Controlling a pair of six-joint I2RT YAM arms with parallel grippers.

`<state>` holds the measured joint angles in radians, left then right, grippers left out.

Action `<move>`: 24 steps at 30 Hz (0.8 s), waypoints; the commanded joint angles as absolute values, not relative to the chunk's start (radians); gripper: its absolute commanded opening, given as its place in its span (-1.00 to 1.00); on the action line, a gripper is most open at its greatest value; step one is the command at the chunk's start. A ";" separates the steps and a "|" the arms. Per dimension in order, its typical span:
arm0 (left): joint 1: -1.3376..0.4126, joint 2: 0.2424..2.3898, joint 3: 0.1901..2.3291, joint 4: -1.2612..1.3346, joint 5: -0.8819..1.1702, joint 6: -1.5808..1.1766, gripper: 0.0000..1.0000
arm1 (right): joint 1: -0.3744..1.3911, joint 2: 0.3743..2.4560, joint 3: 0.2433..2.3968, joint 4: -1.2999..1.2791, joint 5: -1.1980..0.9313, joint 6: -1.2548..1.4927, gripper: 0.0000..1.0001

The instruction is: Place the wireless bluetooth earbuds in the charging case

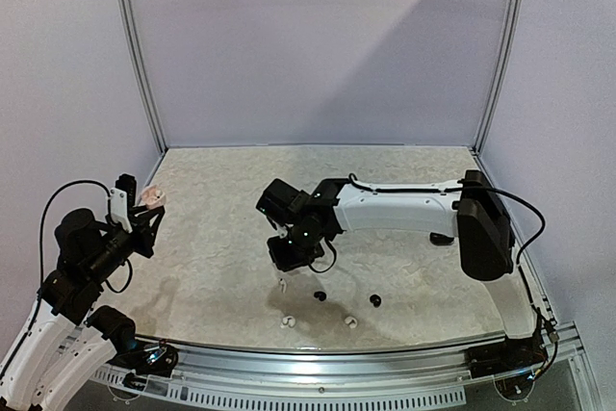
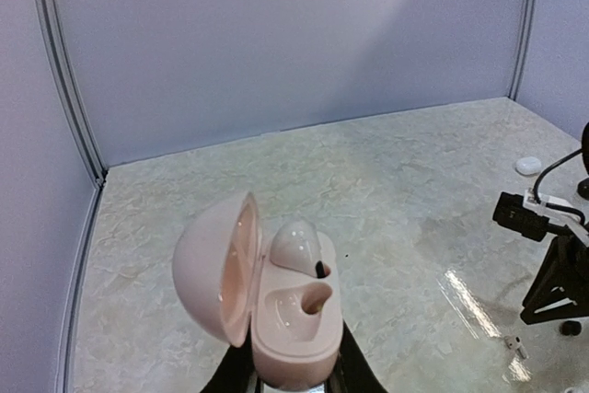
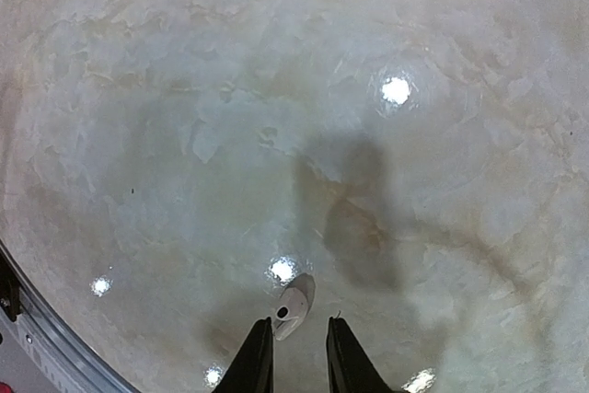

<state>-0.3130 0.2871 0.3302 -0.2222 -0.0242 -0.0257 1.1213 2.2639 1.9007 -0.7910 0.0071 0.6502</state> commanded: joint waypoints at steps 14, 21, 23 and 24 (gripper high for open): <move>-0.302 0.274 0.313 -0.205 0.031 -0.018 -1.00 | 1.127 2.351 1.890 -0.759 -0.066 0.637 -0.38; -0.302 0.271 0.313 -0.202 0.041 -0.021 -1.00 | 1.136 2.361 1.893 -0.749 -0.064 0.635 -0.39; -0.302 0.271 0.313 -0.202 0.043 -0.021 -1.00 | 1.142 2.364 1.896 -0.752 -0.063 0.635 -0.39; -0.302 0.270 0.312 -0.200 0.043 -0.023 -1.00 | 1.146 2.365 1.898 -0.757 -0.061 0.636 -0.39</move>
